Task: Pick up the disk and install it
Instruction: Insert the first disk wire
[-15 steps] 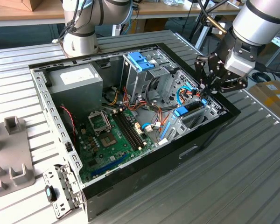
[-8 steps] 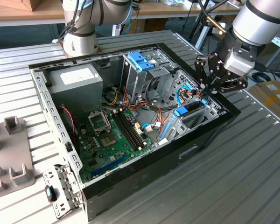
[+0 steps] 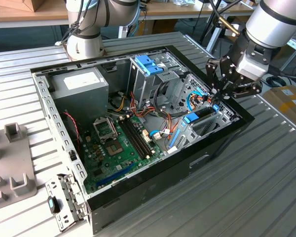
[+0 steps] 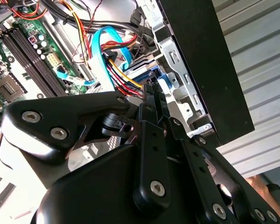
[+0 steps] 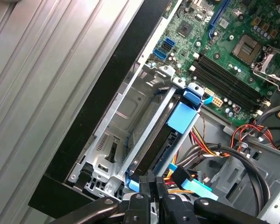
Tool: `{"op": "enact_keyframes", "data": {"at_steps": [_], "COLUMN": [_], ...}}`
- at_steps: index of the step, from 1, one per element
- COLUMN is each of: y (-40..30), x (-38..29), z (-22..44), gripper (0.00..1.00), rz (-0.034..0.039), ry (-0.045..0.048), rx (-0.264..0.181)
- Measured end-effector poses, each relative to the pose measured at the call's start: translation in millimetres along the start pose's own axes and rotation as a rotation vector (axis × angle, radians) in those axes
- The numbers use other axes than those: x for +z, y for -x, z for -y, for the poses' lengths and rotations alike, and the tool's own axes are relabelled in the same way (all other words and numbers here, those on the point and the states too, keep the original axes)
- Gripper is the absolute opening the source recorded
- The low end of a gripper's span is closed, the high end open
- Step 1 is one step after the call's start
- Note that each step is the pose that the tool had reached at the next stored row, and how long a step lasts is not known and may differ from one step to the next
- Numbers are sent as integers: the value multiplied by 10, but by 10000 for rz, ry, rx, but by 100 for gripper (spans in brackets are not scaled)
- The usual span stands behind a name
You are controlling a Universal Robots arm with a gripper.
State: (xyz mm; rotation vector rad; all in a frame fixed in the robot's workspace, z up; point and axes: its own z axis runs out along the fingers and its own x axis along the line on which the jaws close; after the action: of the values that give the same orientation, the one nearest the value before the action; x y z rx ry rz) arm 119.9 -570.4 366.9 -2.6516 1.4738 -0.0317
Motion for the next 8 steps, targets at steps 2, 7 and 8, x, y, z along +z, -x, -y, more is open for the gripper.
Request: {"op": "enact_keyframes", "data": {"at_steps": [2, 7, 8], "y": [0, 0, 0], "x": [0, 0, 0], "z": [0, 0, 0], "gripper": [17, 17, 17], "rz": [-7, -32, -37], "ry": [-2, -10, -12], "rx": [65, 304, 351]}}
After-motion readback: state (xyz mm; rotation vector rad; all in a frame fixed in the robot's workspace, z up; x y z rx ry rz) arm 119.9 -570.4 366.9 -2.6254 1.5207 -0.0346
